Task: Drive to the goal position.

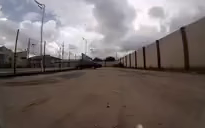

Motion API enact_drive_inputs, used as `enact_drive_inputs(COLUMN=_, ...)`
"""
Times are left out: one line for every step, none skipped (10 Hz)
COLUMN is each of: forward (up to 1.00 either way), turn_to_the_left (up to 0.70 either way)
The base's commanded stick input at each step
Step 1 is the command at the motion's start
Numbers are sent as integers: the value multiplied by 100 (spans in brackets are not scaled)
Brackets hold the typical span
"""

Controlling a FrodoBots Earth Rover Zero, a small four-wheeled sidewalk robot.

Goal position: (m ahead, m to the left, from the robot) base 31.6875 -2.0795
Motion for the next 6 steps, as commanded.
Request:
enact_drive_inputs(forward=0, turn_to_the_left=0)
enact_drive_inputs(forward=0, turn_to_the_left=0)
enact_drive_inputs(forward=0, turn_to_the_left=0)
enact_drive_inputs(forward=0, turn_to_the_left=0)
enact_drive_inputs(forward=18, turn_to_the_left=0)
enact_drive_inputs(forward=46, turn_to_the_left=0)
